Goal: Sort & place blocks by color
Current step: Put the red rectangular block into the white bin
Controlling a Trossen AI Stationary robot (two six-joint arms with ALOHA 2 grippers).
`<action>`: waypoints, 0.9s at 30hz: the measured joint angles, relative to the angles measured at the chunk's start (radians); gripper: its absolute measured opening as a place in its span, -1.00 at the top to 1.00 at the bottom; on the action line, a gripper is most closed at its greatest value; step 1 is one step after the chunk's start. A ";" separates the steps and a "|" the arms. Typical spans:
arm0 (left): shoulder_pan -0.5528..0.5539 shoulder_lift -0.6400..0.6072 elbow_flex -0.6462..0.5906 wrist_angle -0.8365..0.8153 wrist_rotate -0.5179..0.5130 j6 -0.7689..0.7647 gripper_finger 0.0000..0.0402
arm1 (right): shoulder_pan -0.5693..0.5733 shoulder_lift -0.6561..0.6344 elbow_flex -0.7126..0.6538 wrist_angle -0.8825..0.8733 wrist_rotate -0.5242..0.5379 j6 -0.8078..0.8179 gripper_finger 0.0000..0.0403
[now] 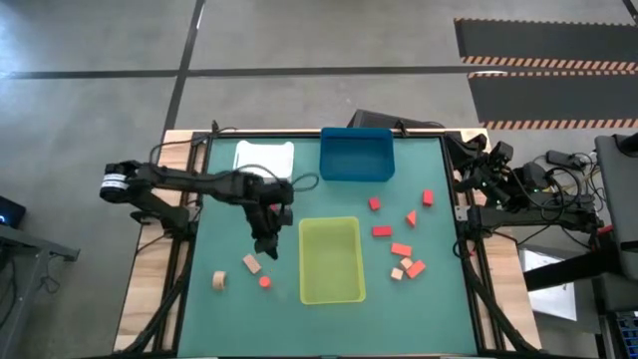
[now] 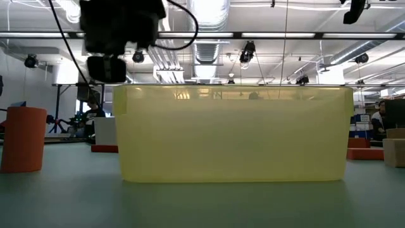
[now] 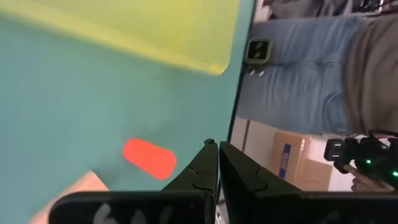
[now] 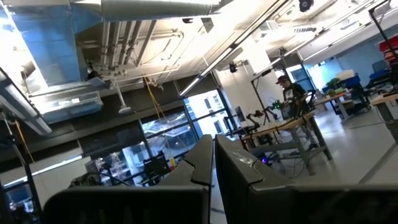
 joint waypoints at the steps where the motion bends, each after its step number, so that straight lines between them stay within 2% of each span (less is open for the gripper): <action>1: 0.010 0.004 0.036 -0.029 -0.001 0.032 1.00 | 0.000 0.000 0.000 0.000 0.001 0.000 0.96; 3: 0.027 0.014 0.111 -0.087 -0.018 0.118 1.00 | 0.000 0.000 0.000 0.000 0.000 0.000 0.96; 5: 0.037 0.029 0.174 -0.146 -0.093 0.232 1.00 | 0.000 0.000 0.000 0.000 0.001 0.000 0.96; 8: 0.049 0.038 0.243 -0.249 -0.308 0.449 1.00 | 0.000 0.000 0.000 0.000 0.001 0.000 0.96; 11: 0.058 0.038 0.253 -0.301 -0.532 0.662 1.00 | 0.000 0.000 0.000 0.000 0.001 0.000 0.96; 13: 0.069 0.038 0.231 -0.319 -0.603 0.806 1.00 | 0.000 0.000 0.000 0.000 0.001 0.000 0.96; 17: 0.102 0.038 0.123 -0.322 -0.621 0.993 1.00 | 0.000 0.000 0.000 0.000 0.001 0.000 0.96; 19: 0.123 0.039 0.050 -0.308 -0.651 1.038 1.00 | 0.000 0.000 0.000 0.000 0.001 0.000 0.96; 23: 0.157 0.040 -0.083 -0.207 -0.784 1.067 1.00 | 0.000 0.000 0.000 0.000 0.002 -0.001 0.96; 27: 0.180 0.040 -0.152 -0.105 -0.858 1.065 1.00 | 0.000 0.000 0.000 0.000 0.002 -0.030 0.96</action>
